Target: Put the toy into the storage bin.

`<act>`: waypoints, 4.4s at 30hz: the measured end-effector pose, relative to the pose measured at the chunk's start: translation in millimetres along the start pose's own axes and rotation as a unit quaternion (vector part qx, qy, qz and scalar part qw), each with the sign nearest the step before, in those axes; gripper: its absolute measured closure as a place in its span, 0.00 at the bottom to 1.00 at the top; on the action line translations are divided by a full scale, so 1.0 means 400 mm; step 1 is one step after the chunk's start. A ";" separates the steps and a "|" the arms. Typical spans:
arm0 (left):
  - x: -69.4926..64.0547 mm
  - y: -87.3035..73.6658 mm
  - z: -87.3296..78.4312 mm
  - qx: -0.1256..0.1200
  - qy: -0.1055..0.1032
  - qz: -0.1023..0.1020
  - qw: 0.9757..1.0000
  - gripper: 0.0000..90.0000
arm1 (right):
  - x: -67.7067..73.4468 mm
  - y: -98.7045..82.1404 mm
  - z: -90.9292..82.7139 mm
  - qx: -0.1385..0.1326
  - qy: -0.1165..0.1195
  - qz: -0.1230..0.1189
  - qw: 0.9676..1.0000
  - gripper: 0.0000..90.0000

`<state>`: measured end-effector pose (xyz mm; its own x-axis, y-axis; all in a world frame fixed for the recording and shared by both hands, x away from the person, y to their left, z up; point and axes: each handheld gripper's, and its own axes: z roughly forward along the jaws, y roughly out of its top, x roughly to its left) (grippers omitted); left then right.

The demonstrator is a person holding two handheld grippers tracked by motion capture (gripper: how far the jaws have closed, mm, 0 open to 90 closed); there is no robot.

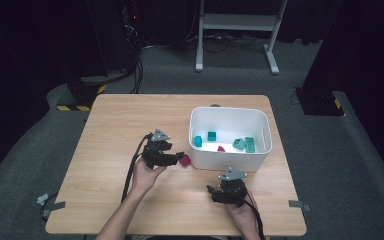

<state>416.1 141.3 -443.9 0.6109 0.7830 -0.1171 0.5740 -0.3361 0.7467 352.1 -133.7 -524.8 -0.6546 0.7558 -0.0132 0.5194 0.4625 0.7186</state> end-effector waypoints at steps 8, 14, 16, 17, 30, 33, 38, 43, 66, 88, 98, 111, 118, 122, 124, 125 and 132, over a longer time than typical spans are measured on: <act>0.001 -0.024 0.047 0.018 0.000 -0.008 1.000 0.43 | 0.000 0.000 0.000 0.000 0.000 0.000 1.000 0.30; 0.006 -0.039 0.074 0.026 -0.006 -0.014 1.000 0.42 | 0.000 0.000 0.000 0.000 0.000 0.000 1.000 0.30; 0.005 -0.041 0.080 0.025 -0.008 -0.016 1.000 0.42 | 0.000 0.000 0.000 0.000 0.000 0.000 1.000 0.31; 0.005 -0.043 0.083 0.026 -0.009 -0.017 0.999 0.42 | 0.000 0.000 0.000 0.000 0.000 0.000 1.000 0.30; 0.008 -0.068 0.132 0.031 -0.011 -0.026 0.999 0.42 | 0.000 0.000 0.000 0.000 0.000 0.000 1.000 0.30; 0.006 -0.070 0.140 0.033 -0.010 -0.023 0.999 0.42 | 0.000 0.000 0.000 0.000 0.000 0.000 1.000 0.30; 0.001 -0.072 0.155 0.036 -0.007 -0.023 0.999 0.42 | 0.000 0.000 0.000 0.000 0.000 0.000 1.000 0.30; 0.000 -0.074 0.163 0.042 0.001 -0.020 0.999 0.43 | 0.000 0.000 0.000 0.000 0.000 0.000 1.000 0.30; 0.005 -0.073 0.181 0.047 0.039 -0.014 0.998 0.50 | 0.000 0.000 0.000 0.000 0.000 0.000 1.000 0.30; -0.008 -0.077 0.185 0.046 0.066 0.017 0.997 0.52 | 0.000 0.000 0.000 0.000 0.000 0.000 1.000 0.31; -0.004 -0.079 0.180 0.045 0.055 0.012 0.997 0.53 | 0.000 0.000 0.000 0.000 0.000 0.000 1.000 0.30; 0.012 -0.066 0.121 0.027 0.034 -0.011 0.999 0.53 | 0.000 0.000 0.000 0.000 0.000 0.000 1.000 0.31; 0.032 -0.056 0.079 0.001 0.004 -0.043 0.999 0.53 | 0.000 0.000 0.000 0.000 0.000 0.000 1.000 0.31; 0.031 -0.042 0.047 -0.005 -0.007 -0.043 0.999 0.53 | 0.000 0.000 0.000 0.000 0.000 0.000 1.000 0.31; 0.031 -0.032 0.031 -0.005 -0.006 -0.037 0.999 0.53 | 0.000 0.000 0.000 0.000 0.000 0.000 1.000 0.31; 0.031 -0.028 0.026 -0.005 -0.004 -0.035 0.999 0.53 | 0.000 0.000 0.000 0.000 0.000 0.000 1.000 0.31; 0.032 -0.003 -0.009 -0.015 -0.009 -0.029 0.999 0.53 | 0.000 0.000 0.000 0.000 0.000 0.000 1.000 0.30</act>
<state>421.3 153.7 -443.8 0.5872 0.7908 -0.1728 0.5924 -0.2743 0.7575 352.1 -133.7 -524.7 -0.6548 0.7557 -0.0134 0.5192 0.4627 0.7185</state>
